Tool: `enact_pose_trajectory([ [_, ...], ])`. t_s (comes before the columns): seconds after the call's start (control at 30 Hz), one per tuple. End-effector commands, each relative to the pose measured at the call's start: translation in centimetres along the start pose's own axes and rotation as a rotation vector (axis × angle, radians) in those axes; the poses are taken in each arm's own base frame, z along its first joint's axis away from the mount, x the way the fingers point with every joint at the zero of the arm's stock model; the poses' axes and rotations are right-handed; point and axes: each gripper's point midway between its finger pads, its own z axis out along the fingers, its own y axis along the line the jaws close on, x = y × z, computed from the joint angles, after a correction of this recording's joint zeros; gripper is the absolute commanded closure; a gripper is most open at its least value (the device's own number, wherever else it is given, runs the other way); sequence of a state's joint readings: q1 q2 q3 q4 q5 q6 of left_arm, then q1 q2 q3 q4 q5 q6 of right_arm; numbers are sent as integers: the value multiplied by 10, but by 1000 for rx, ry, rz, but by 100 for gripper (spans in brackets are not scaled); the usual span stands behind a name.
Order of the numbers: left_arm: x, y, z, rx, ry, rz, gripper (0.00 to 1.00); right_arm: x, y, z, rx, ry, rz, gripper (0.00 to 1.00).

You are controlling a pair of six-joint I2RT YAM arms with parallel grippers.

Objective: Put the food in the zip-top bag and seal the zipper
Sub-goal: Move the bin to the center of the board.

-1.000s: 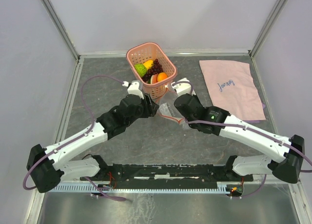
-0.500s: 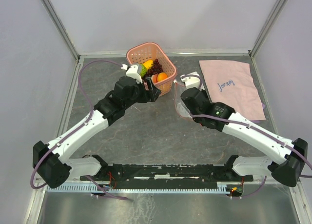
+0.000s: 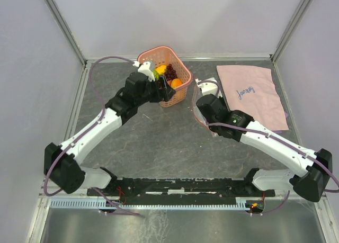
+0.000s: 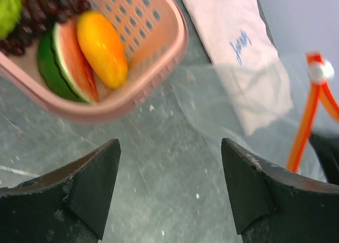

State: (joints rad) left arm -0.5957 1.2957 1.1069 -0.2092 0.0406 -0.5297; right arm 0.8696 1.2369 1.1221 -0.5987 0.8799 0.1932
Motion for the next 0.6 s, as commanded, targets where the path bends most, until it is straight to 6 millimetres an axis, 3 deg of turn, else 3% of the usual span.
enact_pose_trajectory([
  [0.0, -45, 19, 28, -74, -60, 24, 16, -4, -10, -7, 5, -30, 52, 98],
  [0.2, -61, 50, 78, -178, -2, 15, 16, -1, -16, -11, 3, -41, 66, 98],
  [0.33, -45, 62, 105, -219, 108, 39, 17, -2, -19, -14, 3, -44, 68, 98],
  [0.43, -28, 79, 111, -274, 175, 46, 17, -1, -22, -16, 4, -48, 73, 98],
  [0.57, -12, 97, 99, -332, 218, 36, 17, 2, -21, -16, 0, -47, 71, 97],
])
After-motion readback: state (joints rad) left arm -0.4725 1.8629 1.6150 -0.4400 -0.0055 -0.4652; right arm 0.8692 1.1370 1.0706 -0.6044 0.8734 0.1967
